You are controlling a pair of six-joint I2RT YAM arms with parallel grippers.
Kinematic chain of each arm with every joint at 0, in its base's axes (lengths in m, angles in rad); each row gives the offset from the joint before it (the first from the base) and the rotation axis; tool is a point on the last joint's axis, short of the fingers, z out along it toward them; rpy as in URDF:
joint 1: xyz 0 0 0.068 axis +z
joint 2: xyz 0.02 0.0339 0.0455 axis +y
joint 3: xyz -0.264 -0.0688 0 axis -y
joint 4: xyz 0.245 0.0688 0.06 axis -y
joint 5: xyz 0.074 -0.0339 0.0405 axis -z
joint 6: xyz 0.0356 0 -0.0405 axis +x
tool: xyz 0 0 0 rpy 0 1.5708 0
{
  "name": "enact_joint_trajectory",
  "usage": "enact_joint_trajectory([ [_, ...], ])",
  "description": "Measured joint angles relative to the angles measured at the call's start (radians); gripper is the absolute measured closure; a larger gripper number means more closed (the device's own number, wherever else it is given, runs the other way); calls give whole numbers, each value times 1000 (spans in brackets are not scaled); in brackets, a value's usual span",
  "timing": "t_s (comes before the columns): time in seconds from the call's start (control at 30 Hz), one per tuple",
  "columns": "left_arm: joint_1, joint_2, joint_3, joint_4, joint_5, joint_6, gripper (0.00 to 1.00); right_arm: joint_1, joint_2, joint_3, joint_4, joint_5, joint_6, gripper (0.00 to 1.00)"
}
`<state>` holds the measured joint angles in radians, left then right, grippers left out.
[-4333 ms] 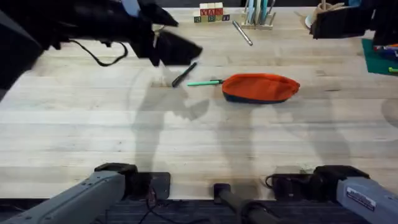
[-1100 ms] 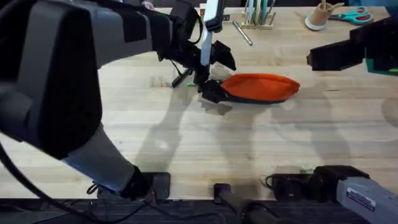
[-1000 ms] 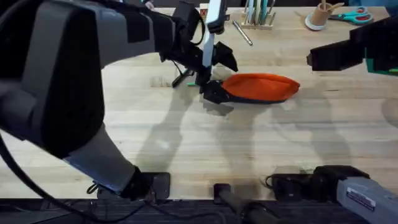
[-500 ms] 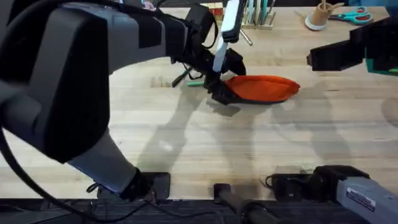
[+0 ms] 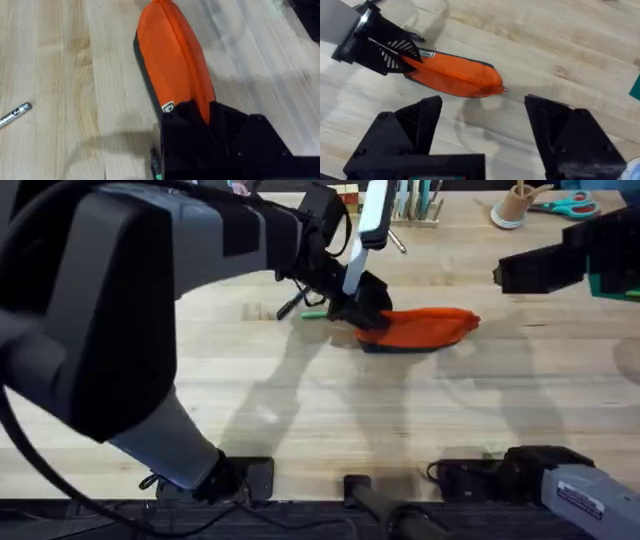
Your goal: Unzip the bag, pick up the pens from the table one at a time and place them inside, then zip the bag closed.
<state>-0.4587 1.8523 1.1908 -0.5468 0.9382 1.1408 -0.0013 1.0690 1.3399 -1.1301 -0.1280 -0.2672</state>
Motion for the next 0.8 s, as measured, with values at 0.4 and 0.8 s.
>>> enact_joint_trajectory([
  [0.4,0,0,0,0,0,-4,957,0,0,0,14,112,-33,5],
  [0.8,0,0,0,0,0,-4,957,0,0,0,-47,143,-354,5],
])
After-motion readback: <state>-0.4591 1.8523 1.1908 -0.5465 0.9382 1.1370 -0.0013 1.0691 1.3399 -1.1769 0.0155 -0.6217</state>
